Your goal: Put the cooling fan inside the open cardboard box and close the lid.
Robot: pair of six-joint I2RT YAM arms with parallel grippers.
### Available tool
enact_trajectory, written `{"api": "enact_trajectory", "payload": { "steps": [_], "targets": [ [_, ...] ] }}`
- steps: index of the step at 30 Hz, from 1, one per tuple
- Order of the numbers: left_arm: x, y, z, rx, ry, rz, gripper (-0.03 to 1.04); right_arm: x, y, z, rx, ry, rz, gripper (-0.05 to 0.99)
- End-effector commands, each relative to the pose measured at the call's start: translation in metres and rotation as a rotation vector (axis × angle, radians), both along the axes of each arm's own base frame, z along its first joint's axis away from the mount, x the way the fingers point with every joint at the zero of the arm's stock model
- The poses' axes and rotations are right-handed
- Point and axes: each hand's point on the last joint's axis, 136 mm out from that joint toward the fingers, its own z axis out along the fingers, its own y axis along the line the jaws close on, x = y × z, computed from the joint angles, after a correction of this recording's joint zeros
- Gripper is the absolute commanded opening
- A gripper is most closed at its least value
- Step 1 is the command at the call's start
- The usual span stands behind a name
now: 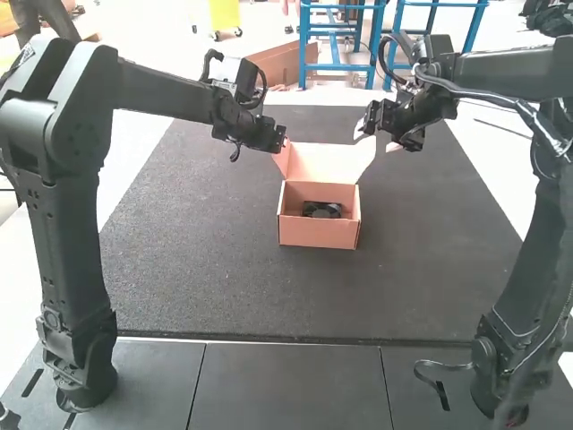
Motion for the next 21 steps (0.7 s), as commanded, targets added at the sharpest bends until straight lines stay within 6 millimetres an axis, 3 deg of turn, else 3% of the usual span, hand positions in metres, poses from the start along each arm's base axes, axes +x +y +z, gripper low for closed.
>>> {"api": "enact_trajectory", "payload": {
  "steps": [1,15,21],
  "targets": [
    [0.01,0.016,0.043,-0.004,-0.102,0.087,0.97,0.006,-0.004,0.002,0.012,-0.006,-0.002,0.85],
    [0.015,0.045,0.078,0.046,-0.217,0.216,0.97,0.001,-0.005,-0.001,0.005,0.018,0.001,0.85],
    [0.013,0.05,0.059,0.101,-0.19,0.208,0.97,0.001,-0.005,-0.001,0.006,0.017,0.001,0.85]
  ]
}}
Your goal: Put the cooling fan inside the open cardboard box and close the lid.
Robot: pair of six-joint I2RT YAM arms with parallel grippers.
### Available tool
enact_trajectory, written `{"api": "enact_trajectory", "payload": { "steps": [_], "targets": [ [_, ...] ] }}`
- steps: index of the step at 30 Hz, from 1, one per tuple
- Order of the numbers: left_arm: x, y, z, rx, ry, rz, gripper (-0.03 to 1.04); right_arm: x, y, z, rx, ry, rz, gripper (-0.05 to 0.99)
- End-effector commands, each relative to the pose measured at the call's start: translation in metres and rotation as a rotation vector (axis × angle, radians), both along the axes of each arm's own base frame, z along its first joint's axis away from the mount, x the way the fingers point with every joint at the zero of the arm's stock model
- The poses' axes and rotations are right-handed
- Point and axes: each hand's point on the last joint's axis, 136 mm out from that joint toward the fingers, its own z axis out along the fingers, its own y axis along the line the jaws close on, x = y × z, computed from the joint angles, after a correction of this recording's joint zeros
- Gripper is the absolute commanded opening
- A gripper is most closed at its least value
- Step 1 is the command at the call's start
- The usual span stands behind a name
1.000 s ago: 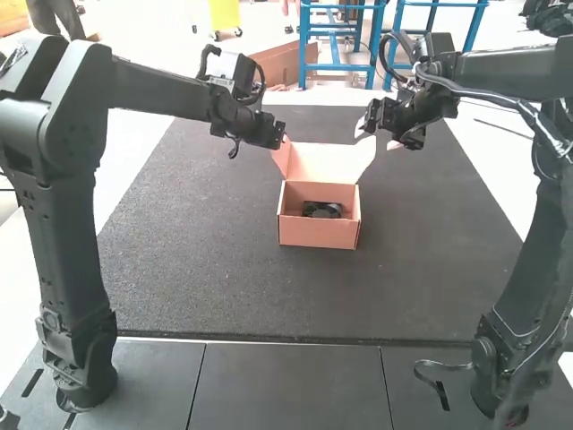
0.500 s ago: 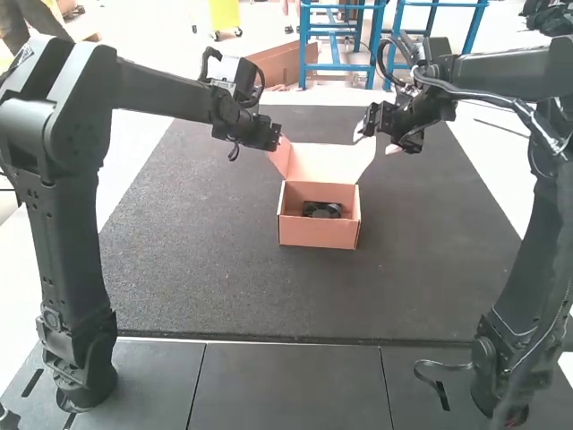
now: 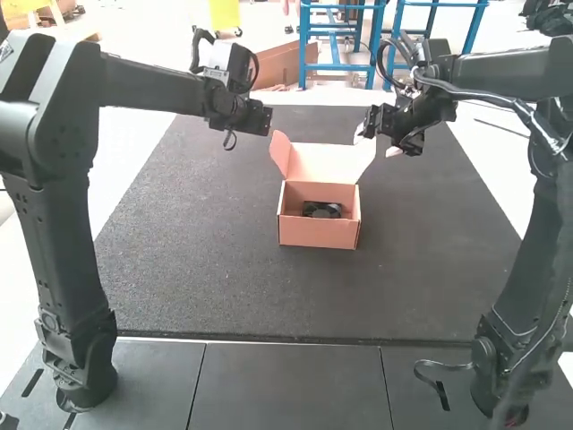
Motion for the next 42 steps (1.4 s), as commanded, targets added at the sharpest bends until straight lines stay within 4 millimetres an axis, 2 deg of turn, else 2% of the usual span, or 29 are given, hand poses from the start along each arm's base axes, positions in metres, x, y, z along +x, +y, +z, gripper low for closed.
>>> {"api": "enact_trajectory", "payload": {
  "steps": [1,10,17,23,37,42],
  "targets": [
    [-0.001,0.01,0.01,0.032,-0.034,0.018,0.97,0.005,-0.004,0.008,0.013,-0.02,0.0,0.85],
    [0.005,0.008,-0.023,0.055,0.005,0.002,0.97,0.007,-0.003,0.012,0.015,-0.028,0.002,0.85],
    [0.013,-0.016,-0.032,-0.043,0.033,-0.077,0.97,0.009,-0.007,0.013,0.016,-0.031,-0.007,0.85],
    [0.014,-0.029,-0.03,-0.111,0.038,-0.114,0.97,0.009,-0.01,0.011,0.016,-0.029,-0.014,0.85],
    [0.013,-0.039,-0.027,-0.169,0.039,-0.131,0.97,0.02,-0.011,0.013,-0.006,-0.079,-0.01,0.84],
    [0.012,-0.04,-0.026,-0.171,0.04,-0.136,0.97,0.024,-0.01,0.011,-0.02,-0.09,-0.013,0.8]
  ]
}}
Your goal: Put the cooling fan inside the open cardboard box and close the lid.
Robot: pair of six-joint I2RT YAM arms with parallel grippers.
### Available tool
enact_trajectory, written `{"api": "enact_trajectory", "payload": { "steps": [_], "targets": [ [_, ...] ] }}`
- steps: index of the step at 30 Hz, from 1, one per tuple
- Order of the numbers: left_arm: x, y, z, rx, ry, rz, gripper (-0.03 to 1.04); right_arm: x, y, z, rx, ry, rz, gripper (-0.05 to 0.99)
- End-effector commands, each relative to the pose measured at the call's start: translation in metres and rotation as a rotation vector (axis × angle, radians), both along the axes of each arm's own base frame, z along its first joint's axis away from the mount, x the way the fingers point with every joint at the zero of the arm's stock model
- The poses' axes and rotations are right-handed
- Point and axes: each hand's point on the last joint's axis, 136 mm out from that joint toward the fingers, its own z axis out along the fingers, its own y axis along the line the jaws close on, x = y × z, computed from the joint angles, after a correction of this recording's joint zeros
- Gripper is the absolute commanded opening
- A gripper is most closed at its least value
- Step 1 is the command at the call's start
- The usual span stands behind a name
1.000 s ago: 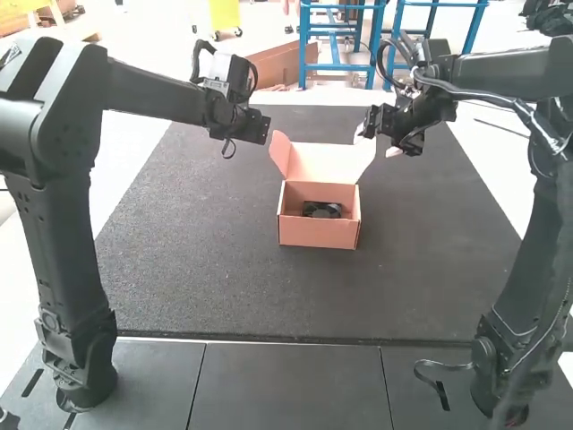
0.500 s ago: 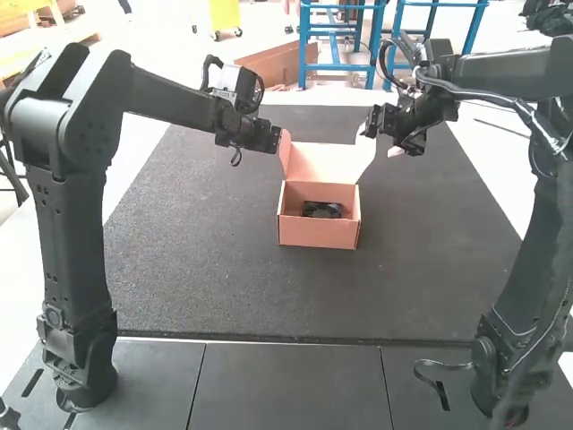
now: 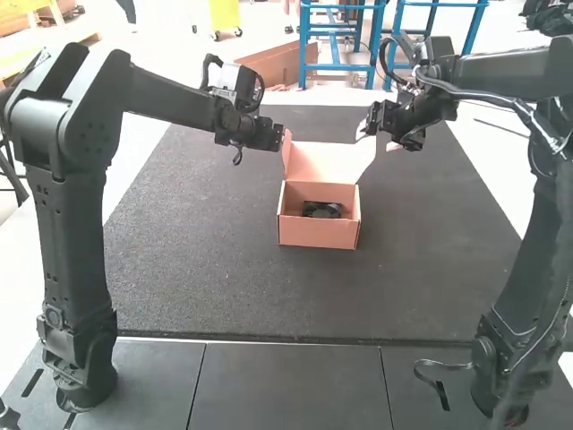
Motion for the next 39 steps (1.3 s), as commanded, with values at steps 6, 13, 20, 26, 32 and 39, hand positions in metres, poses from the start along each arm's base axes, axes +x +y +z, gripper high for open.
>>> {"api": "enact_trajectory", "payload": {
  "steps": [6,13,20,26,32,39],
  "targets": [
    [0.005,-0.002,0.022,-0.03,-0.038,-0.005,0.97,0.016,-0.006,0.002,-0.018,-0.038,-0.01,0.61],
    [0.004,-0.001,0.022,-0.024,-0.035,-0.006,0.97,0.016,-0.004,0.002,-0.018,-0.041,-0.003,0.43],
    [0.002,-0.002,0.02,-0.021,-0.025,-0.01,0.97,0.018,-0.005,0.003,-0.022,-0.051,-0.003,0.29],
    [0.0,-0.003,0.019,-0.02,-0.017,-0.01,0.97,0.025,-0.003,0.007,-0.033,-0.094,-0.01,0.29],
    [0.0,-0.003,0.02,-0.02,-0.019,-0.011,0.97,0.027,0.002,0.004,-0.036,-0.103,-0.003,0.26],
    [-0.001,-0.002,0.021,-0.021,-0.018,-0.01,0.97,0.025,0.006,0.002,-0.035,-0.097,0.006,0.22]
  ]
}}
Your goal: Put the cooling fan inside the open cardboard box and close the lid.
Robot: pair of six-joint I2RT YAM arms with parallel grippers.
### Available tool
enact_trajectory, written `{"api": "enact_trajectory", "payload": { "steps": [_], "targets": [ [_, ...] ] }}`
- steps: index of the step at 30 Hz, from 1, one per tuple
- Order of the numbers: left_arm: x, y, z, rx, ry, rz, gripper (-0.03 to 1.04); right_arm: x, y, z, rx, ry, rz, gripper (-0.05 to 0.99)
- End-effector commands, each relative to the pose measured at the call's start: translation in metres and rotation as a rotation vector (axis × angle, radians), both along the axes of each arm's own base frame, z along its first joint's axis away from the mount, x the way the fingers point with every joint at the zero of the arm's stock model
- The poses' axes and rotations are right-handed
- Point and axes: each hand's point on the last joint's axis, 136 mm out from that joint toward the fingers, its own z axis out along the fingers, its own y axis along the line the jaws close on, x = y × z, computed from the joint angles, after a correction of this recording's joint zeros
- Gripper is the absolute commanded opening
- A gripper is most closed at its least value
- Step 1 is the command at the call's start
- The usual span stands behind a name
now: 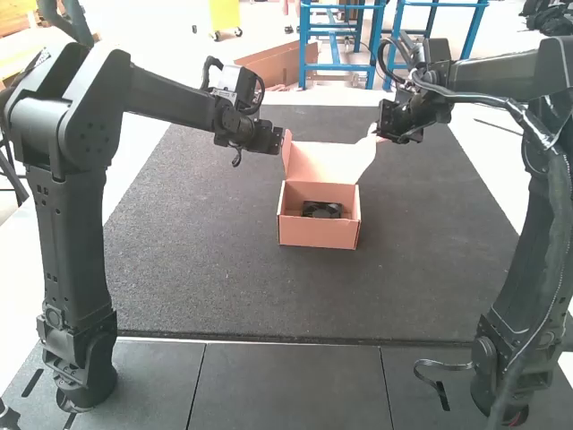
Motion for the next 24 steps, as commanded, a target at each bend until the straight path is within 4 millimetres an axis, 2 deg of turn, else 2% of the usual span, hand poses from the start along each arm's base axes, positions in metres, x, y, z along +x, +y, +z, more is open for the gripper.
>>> {"api": "enact_trajectory", "payload": {
  "steps": [1,6,15,24],
  "targets": [
    [0.0042,-0.0036,0.0288,-0.033,-0.054,-0.006,0.97,0.0043,0.0058,0.001,-0.009,-0.013,0.012,0.22],
    [0.0046,-0.0038,0.0295,-0.034,-0.057,-0.006,0.97,0.0039,0.006,-0.0017,-0.005,-0.002,0.009,0.2],
    [0.0054,-0.0013,0.0291,-0.037,-0.056,0.001,0.97,0.0047,0.0088,-0.0057,0.01,0.012,0.013,0.06],
    [0.0032,-0.0005,0.0362,-0.04,-0.063,0.001,0.97,0.0002,0.0106,-0.0029,0.014,0.021,0.031,-0.01]
  ]
}}
